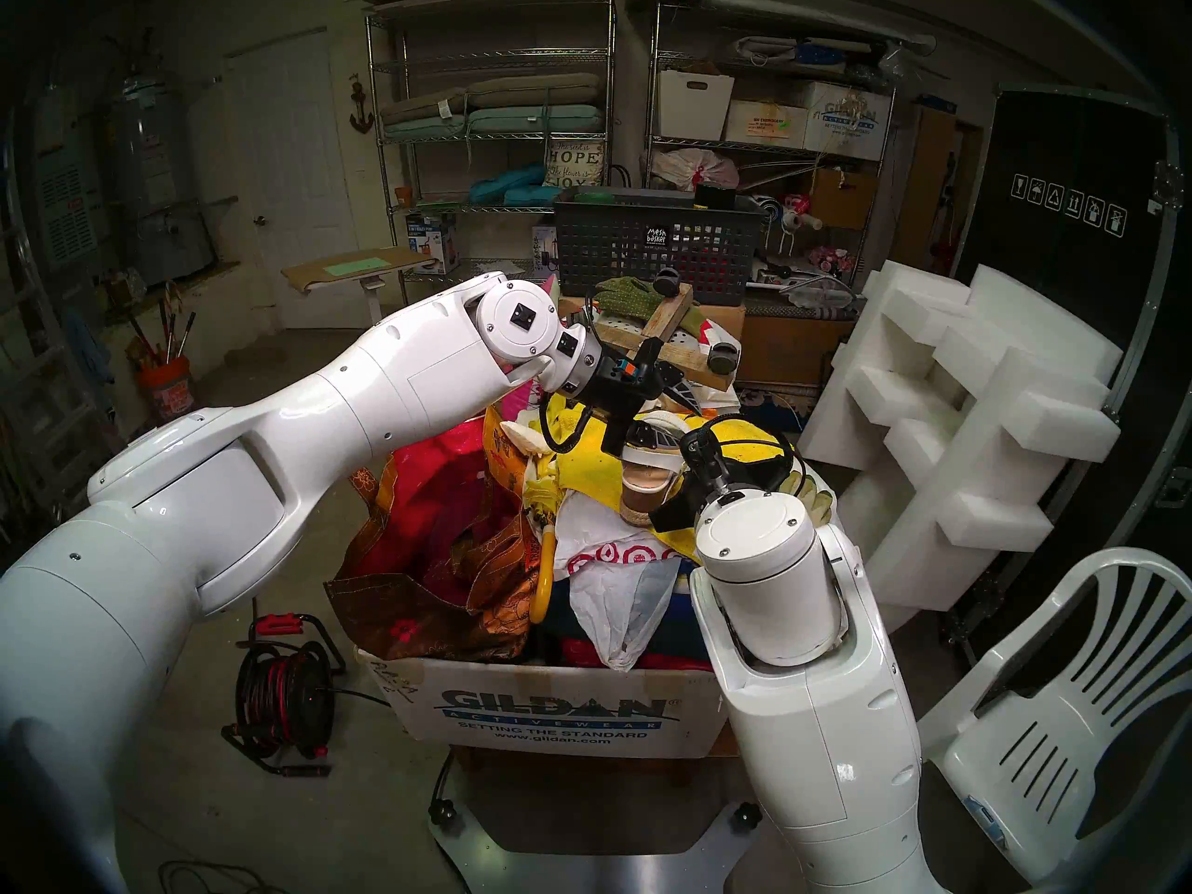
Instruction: Unbuckle a shoe
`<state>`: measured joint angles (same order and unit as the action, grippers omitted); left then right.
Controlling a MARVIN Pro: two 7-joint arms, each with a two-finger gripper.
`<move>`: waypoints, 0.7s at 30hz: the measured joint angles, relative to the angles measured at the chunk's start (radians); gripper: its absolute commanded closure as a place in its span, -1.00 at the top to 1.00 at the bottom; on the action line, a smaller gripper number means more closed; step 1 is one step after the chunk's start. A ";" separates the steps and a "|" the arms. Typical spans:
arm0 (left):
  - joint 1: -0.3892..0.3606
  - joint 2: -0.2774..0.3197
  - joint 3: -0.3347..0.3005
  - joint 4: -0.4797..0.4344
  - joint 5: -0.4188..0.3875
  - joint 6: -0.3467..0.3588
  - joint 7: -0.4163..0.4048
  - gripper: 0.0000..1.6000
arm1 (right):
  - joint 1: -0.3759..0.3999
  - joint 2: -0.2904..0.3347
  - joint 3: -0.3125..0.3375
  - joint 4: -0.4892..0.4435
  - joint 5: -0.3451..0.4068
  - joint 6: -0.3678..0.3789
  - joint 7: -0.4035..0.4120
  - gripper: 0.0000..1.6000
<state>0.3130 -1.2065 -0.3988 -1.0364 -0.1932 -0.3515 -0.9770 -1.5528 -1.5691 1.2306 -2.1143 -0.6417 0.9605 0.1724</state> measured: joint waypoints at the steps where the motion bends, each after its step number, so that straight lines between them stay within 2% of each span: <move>1: 0.001 0.002 0.000 -0.002 0.000 0.000 0.001 0.01 | 0.000 0.000 0.002 -0.002 -0.002 0.000 0.005 -1.00; 7: 0.006 0.007 0.002 -0.005 0.001 -0.004 0.003 -0.02 | 0.000 0.001 0.012 -0.008 -0.016 0.000 0.032 -1.00; 11: 0.009 0.008 0.005 -0.007 0.001 -0.009 0.003 0.07 | -0.001 0.002 0.016 -0.013 -0.026 0.000 0.054 -1.00; 21: 0.011 0.007 0.009 -0.010 0.001 -0.013 0.001 0.06 | -0.002 0.002 0.015 -0.020 -0.047 0.000 0.088 -1.00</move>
<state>0.3239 -1.1998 -0.3894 -1.0463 -0.1927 -0.3649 -0.9756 -1.5553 -1.5670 1.2461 -2.1346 -0.6889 0.9605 0.2605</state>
